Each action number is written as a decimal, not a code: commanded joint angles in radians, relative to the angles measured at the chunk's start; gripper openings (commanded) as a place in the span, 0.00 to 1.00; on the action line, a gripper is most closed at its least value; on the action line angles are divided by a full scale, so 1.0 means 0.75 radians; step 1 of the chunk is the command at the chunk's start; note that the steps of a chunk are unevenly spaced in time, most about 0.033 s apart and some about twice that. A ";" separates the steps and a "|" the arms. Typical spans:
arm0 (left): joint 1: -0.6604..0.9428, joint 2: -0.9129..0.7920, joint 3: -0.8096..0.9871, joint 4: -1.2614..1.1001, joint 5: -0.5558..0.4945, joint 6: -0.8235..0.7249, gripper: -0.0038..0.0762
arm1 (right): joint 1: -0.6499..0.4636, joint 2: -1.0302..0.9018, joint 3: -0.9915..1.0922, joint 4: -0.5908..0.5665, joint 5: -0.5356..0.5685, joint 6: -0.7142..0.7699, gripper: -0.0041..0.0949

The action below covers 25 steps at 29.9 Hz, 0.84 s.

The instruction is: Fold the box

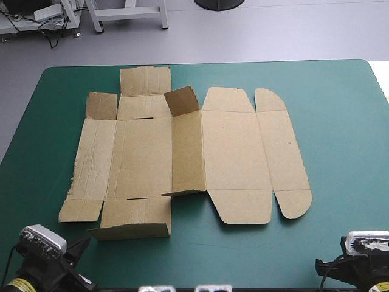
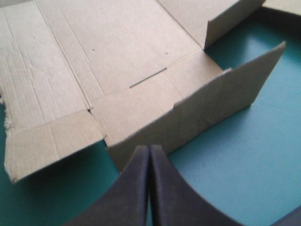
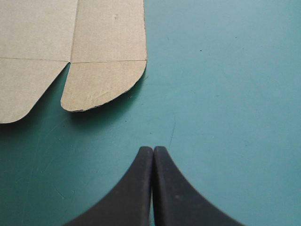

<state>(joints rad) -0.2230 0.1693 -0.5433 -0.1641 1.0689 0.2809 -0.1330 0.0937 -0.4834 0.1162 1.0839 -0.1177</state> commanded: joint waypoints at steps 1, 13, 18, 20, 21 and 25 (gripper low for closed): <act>-0.007 0.127 -0.155 -0.047 -0.124 0.026 0.04 | -0.002 0.018 -0.030 0.010 -0.085 -0.010 0.02; -0.007 0.940 -0.905 0.035 -0.282 0.149 0.04 | -0.002 0.018 -0.030 0.010 -0.085 -0.010 0.02; -0.007 1.217 -1.110 0.233 -0.274 0.054 0.04 | -0.002 0.018 -0.030 0.010 -0.085 -0.010 0.02; -0.007 1.311 -1.158 0.387 -0.260 -0.076 0.04 | -0.002 0.018 -0.030 0.010 -0.085 -0.010 0.02; -0.007 1.351 -1.181 0.482 -0.242 -0.121 0.04 | -0.002 0.018 -0.030 0.010 -0.085 -0.010 0.02; 0.072 1.451 -1.198 0.593 -0.210 -0.171 0.04 | -0.002 0.018 -0.030 0.010 -0.085 -0.010 0.02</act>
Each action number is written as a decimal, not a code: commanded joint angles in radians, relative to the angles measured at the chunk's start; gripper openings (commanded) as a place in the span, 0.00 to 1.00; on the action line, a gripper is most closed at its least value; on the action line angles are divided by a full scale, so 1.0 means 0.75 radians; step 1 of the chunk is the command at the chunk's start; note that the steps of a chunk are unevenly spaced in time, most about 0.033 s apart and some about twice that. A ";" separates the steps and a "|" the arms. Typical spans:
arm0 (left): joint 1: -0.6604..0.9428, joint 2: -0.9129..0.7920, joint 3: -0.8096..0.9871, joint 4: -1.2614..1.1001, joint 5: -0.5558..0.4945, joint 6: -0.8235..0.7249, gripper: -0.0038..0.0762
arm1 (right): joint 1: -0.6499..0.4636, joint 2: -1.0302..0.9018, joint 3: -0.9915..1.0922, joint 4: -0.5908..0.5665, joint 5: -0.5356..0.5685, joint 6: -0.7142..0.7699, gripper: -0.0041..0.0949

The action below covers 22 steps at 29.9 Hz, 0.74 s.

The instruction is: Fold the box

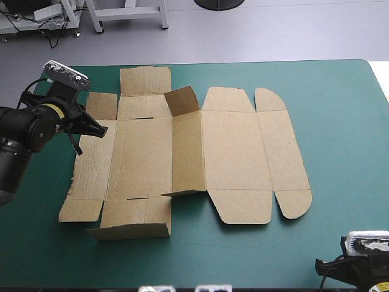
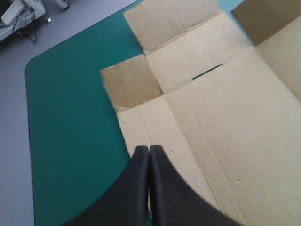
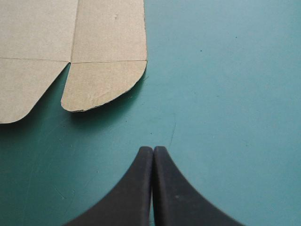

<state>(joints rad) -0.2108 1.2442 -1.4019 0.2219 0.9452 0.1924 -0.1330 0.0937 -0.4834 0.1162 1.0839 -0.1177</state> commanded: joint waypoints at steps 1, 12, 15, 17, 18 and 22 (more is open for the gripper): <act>0.100 0.030 -0.054 0.063 -0.045 -0.053 0.05 | -0.002 0.018 -0.030 0.010 -0.085 -0.010 0.02; 1.032 0.127 0.020 -0.879 0.049 0.368 0.06 | -0.002 0.018 -0.030 0.010 -0.085 -0.010 0.02; 1.179 0.168 0.101 -1.067 0.088 0.479 0.06 | -0.002 0.018 -0.030 0.010 -0.085 -0.010 0.02; 1.230 0.204 0.159 -1.128 0.124 0.555 0.06 | -0.002 0.018 -0.030 0.010 -0.085 -0.010 0.02; 1.244 0.226 0.183 -1.148 0.159 0.607 0.06 | -0.002 0.018 -0.030 0.010 -0.085 -0.010 0.02; 1.268 0.350 0.236 -1.256 0.388 0.812 0.06 | -0.002 0.018 -0.030 0.010 -0.085 -0.010 0.02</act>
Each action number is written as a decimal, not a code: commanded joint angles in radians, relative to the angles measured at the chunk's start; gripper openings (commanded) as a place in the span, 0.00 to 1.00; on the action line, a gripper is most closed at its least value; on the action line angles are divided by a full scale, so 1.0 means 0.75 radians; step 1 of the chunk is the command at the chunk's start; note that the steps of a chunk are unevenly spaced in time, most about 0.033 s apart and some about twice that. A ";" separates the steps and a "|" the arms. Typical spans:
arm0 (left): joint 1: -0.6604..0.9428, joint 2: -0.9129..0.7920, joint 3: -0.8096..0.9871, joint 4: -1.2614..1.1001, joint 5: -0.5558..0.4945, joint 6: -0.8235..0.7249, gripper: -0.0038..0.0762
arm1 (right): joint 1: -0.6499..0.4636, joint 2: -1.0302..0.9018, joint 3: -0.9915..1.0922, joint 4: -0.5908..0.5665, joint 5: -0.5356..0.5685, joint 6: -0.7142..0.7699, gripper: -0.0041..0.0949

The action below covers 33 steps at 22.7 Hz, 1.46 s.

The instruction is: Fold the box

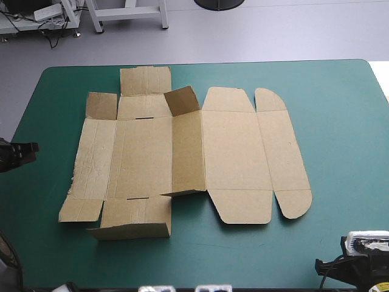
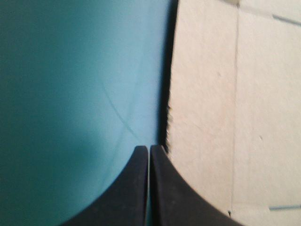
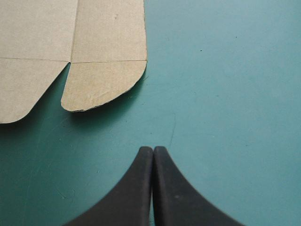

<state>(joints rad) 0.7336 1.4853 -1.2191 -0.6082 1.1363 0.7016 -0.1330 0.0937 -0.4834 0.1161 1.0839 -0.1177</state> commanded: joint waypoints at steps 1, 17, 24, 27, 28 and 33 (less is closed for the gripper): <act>0.008 0.070 -0.008 -0.178 0.224 0.185 0.06 | -0.002 0.018 -0.030 0.010 -0.085 -0.010 0.02; -0.128 0.294 -0.002 -0.003 0.223 0.008 0.64 | -0.002 0.018 -0.030 0.007 -0.085 -0.006 0.02; -0.302 0.346 -0.001 0.003 0.223 -0.080 0.62 | -0.002 0.018 -0.030 0.002 -0.085 0.000 0.02; -0.305 0.347 -0.001 -0.002 0.223 -0.107 0.59 | -0.002 0.018 -0.030 0.002 -0.085 0.001 0.02; -0.305 0.349 -0.001 -0.005 0.223 -0.115 0.59 | -0.002 0.018 -0.030 0.002 -0.085 0.001 0.02; -0.305 0.360 -0.001 -0.126 0.223 -0.105 0.58 | -0.002 0.018 -0.030 0.002 -0.085 0.005 0.02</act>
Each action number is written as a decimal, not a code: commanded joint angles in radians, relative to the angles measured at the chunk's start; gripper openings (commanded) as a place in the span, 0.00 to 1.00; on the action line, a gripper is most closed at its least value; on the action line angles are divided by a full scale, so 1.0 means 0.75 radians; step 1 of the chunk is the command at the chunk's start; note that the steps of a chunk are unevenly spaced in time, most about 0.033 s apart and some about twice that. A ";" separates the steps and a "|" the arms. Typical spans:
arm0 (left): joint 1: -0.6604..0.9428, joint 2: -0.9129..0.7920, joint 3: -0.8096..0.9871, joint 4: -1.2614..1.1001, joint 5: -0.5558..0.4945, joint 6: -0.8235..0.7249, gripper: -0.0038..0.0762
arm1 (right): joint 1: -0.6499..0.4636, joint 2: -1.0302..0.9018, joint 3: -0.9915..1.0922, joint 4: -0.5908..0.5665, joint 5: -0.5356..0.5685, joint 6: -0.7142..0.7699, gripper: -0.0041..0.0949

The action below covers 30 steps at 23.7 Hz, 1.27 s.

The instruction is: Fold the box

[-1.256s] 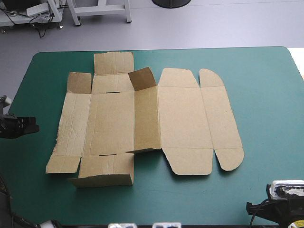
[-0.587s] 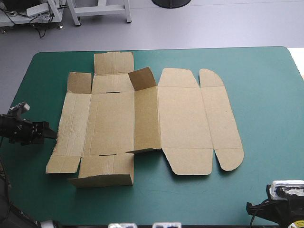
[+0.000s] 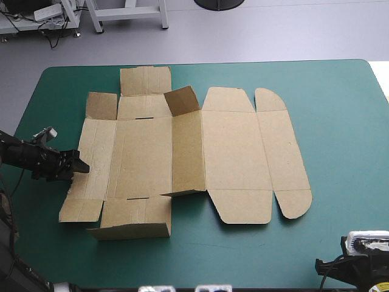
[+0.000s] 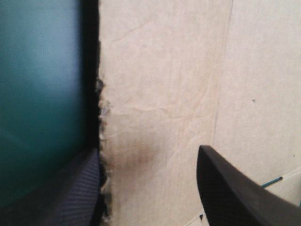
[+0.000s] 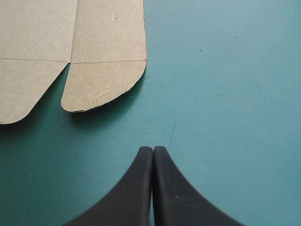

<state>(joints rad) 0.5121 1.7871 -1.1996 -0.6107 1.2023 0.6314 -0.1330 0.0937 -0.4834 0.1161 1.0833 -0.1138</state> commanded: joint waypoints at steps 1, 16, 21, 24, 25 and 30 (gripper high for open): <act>-0.011 -0.036 -0.027 -0.136 0.135 -0.014 0.58 | -0.002 0.018 -0.030 0.002 -0.084 0.000 0.02; -0.193 0.008 -0.025 -0.230 0.138 -0.149 0.48 | -0.002 0.018 -0.030 -0.001 -0.084 0.000 0.02; -0.311 -0.012 -0.025 -0.192 0.138 -0.202 0.39 | -0.002 0.018 -0.030 -0.001 -0.084 0.000 0.02; -0.314 -0.028 -0.025 -0.163 0.138 -0.241 0.17 | -0.002 0.018 -0.030 -0.001 -0.084 0.000 0.02; -0.314 -0.034 -0.025 -0.138 0.138 -0.258 0.07 | -0.002 0.018 -0.030 -0.001 -0.084 0.000 0.02; -0.314 -0.061 -0.048 -0.060 0.136 -0.259 0.04 | -0.002 0.018 -0.030 -0.001 -0.084 -0.003 0.02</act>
<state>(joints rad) 0.2833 1.8001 -1.2005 -0.6426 1.1949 0.4489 -0.1330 0.0937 -0.4834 0.1132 1.0833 -0.1109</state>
